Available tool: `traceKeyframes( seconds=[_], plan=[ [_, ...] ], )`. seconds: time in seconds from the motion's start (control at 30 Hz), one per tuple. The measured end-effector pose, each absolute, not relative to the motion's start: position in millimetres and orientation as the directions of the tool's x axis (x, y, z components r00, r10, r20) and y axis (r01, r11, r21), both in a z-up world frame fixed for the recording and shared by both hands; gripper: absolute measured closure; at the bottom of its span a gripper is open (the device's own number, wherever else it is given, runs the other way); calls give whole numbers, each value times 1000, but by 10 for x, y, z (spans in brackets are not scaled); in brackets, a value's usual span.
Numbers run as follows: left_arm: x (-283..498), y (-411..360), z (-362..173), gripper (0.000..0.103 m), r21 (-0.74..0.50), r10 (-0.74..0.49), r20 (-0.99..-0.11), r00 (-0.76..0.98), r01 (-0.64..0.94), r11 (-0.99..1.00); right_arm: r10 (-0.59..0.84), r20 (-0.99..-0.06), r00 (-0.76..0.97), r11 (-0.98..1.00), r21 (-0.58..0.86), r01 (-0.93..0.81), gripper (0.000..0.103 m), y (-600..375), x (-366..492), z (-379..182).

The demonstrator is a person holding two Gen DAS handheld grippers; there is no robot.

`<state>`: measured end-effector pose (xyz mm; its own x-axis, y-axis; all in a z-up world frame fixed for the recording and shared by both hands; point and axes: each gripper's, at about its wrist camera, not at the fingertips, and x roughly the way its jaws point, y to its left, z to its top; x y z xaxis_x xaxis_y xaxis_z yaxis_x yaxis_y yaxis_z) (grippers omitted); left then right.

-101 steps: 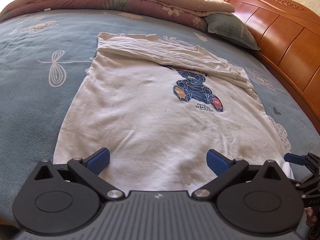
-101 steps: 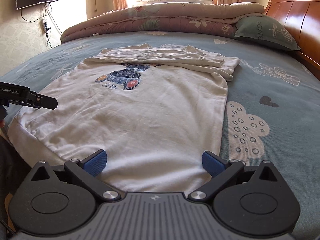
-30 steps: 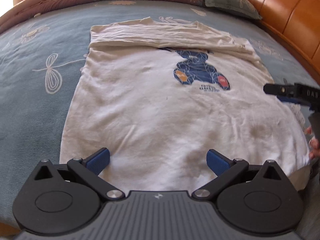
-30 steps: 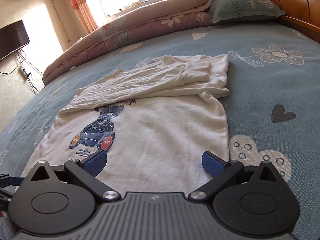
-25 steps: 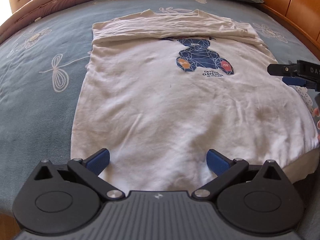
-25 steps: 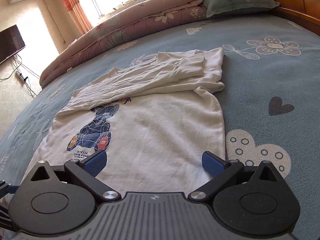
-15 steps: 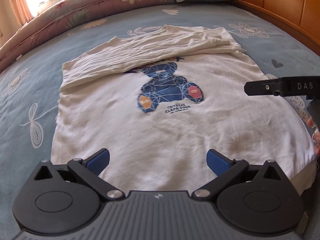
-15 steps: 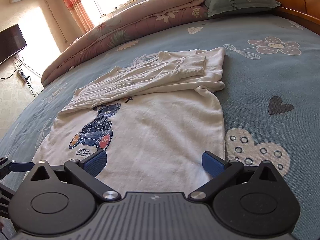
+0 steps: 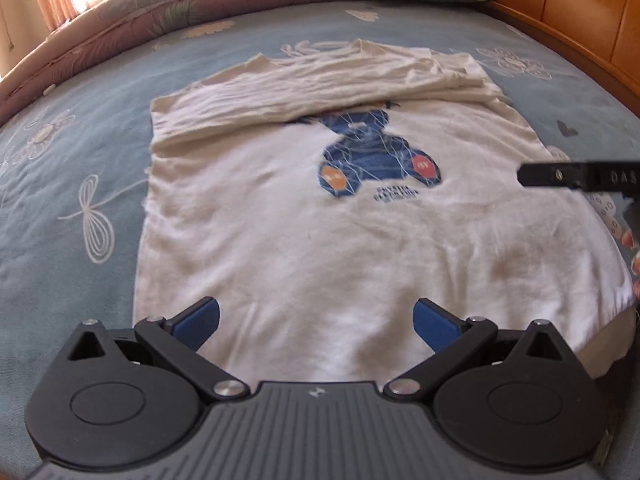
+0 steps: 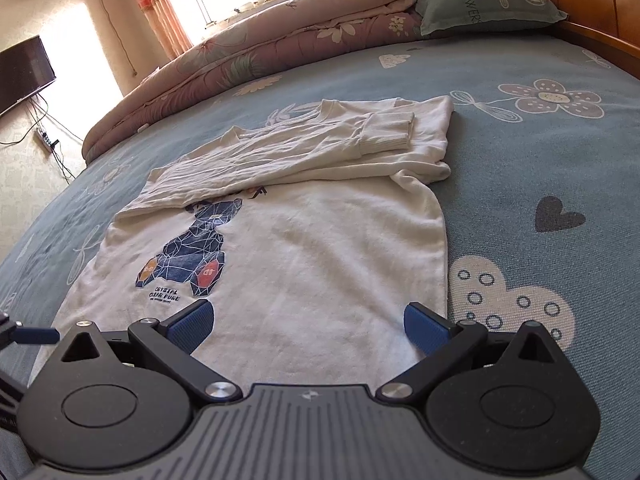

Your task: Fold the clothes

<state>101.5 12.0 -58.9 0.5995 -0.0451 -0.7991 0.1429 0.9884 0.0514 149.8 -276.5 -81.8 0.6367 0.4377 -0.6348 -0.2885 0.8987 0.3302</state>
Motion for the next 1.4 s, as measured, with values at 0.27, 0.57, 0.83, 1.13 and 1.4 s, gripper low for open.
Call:
traceKeyframes(
  seconds=[0.27, 0.57, 0.83, 1.13, 1.4],
  plan=[
    [1027, 387, -805, 1, 4, -43, -828, 559, 83, 997, 429, -643, 635, 903, 317, -289, 0, -2737, 1509, -826],
    [1316, 630, -589, 1, -176, -171, -779, 604, 51, 983, 409, -655, 635, 912, 266, -313, 0, -2671, 1488, -838],
    [1603, 675, -826, 1, -108, -135, -794, 592, 80, 991, 409, -656, 635, 911, 258, -321, 0, -2663, 1500, -851],
    [1538, 542, -711, 1, -24, -79, -819, 569, 104, 994, 406, -658, 634, 912, 252, -323, 0, -2645, 1505, -849],
    [924, 157, -553, 1, -34, -180, -800, 572, 256, 966, 396, -659, 639, 916, 231, -330, 0, -2623, 1492, -866]
  ],
)
